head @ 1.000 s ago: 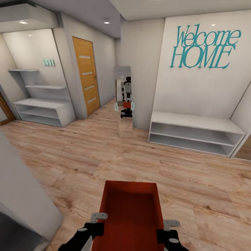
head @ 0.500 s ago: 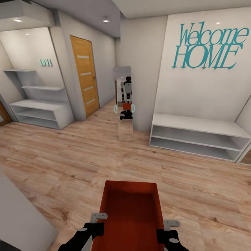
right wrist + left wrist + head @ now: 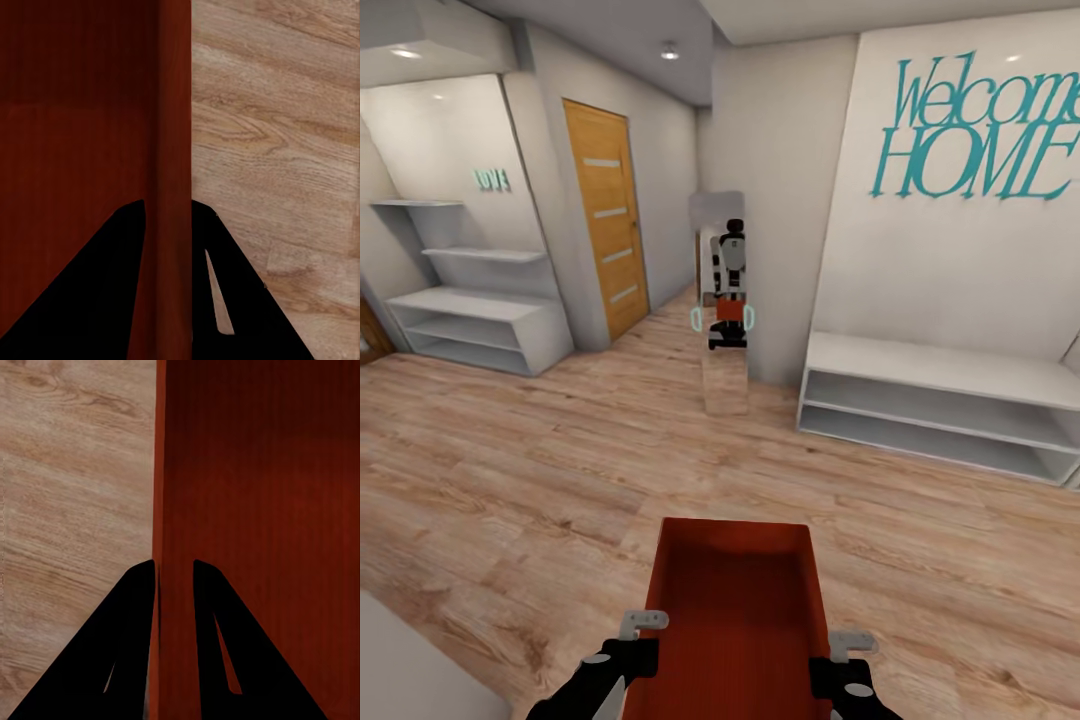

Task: Move the two storage containers from the living room to the garage. In the garage, place one container on the floor and stack the other container on top of it (either order is fine).

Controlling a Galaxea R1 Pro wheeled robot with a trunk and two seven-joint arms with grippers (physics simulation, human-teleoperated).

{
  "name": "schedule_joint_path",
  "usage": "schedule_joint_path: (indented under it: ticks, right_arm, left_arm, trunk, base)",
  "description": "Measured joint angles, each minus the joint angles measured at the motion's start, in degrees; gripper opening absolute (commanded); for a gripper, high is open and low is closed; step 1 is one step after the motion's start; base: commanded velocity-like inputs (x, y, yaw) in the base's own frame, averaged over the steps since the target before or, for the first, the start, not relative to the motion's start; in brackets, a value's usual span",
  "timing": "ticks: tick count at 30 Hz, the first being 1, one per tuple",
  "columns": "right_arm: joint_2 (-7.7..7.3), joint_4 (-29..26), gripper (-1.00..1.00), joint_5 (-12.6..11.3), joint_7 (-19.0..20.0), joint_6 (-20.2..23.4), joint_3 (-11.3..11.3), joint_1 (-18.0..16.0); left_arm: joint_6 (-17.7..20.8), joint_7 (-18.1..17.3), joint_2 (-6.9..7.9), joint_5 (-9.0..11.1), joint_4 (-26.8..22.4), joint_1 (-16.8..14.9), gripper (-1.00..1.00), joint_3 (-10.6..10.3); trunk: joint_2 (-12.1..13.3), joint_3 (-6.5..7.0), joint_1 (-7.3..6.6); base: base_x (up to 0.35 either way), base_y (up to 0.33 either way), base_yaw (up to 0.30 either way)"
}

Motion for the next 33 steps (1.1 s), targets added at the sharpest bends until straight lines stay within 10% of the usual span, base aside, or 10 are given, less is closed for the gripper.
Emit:
schedule_joint_path:
  ticks: [33]
  right_arm:
    - [-0.03, -0.01, -1.00, 0.02, 0.04, 0.01, -0.03, 0.00]
  left_arm:
    - [0.00, 0.00, -0.04, -0.14, 0.00, 0.00, -1.00, 0.09]
  trunk:
    - [0.00, 0.00, 0.00]
  base:
    - [0.323, 0.000, 0.142]
